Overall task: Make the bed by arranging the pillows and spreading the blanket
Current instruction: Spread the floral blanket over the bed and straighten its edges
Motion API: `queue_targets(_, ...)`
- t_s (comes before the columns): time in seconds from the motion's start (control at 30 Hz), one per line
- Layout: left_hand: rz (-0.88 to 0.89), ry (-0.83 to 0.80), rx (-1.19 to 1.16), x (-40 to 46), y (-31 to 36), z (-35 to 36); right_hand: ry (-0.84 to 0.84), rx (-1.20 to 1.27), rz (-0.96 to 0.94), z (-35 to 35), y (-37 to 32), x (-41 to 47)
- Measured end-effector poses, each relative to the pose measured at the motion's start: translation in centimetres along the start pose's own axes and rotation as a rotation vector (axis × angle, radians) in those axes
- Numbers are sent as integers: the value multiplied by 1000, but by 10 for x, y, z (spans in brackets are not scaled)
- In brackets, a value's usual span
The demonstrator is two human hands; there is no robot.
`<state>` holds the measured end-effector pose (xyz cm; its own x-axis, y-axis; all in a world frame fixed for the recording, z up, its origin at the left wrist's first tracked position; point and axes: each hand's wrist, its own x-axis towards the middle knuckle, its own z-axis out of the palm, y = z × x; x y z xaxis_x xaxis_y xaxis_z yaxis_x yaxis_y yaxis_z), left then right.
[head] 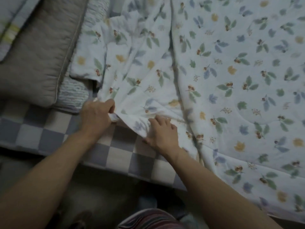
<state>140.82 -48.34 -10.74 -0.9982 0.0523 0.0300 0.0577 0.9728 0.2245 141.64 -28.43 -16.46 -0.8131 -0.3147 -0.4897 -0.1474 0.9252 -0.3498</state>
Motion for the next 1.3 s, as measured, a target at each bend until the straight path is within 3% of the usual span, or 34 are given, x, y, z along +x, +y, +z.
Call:
queue_targets(0.07, 94, -115, 132, -15, -22, -6, -112, -95, 6, 12, -11, -4)
queue_targets(0.13, 31, -293, 169, -34, -19, -24, -154, -102, 19, 20, -19, -14)
queue_targets(0.2, -332, -411, 153, -64, -61, 2, -255, 30, -102, 32, -40, -32)
queue_targets(0.23, -545, -435, 191, -90, -120, 36, -321, 99, -187, 39, -55, -44)
queue_targets(0.27, -668, -579, 202, -123, -174, 76, -386, 139, -255, 48, -70, -59)
queue_targets(0.33, -627, -640, 239, -167, -253, 131, -457, 151, -278, 62, -83, -75)
queue_targets(0.37, -663, -582, 234, -175, -258, 140, -474, 136, -268, 67, -82, -74)
queue_targets(0.43, -555, -591, 339, -160, -168, 79, -539, 130, -243, 73, -70, -73)
queue_targets(0.47, -385, -554, 458, -149, -121, 49, -563, 153, -228, 73, -62, -71)
queue_targets(0.5, -293, -649, 591, -146, -96, 42, -575, 171, -220, 74, -55, -73)
queue_targets(0.57, -397, -746, 636, -142, -84, 45, -527, 191, -234, 73, -43, -82)
queue_targets(0.7, -503, -552, 472, -146, -63, 51, -252, 156, -207, 77, -20, -99)
queue_targets(0.77, -436, -421, 335, -140, -48, 54, -167, 154, -114, 80, -13, -102)
queue_targets(0.8, -445, -423, 279, -137, -42, 56, -194, 132, -92, 81, -12, -103)
queue_targets(0.9, -504, -404, 140, -129, -27, 58, -517, 100, -134, 83, -12, -104)
queue_targets(0.97, -635, -284, 36, -122, -28, 50, -549, 155, -178, 78, -18, -101)
queue_targets(1.2, -954, 233, -356, -100, -78, 10, -147, 325, -162, 20, -71, -47)
queue_targets(1.3, -1166, 159, -585, -81, -104, 4, -92, 379, -194, -2, -103, -22)
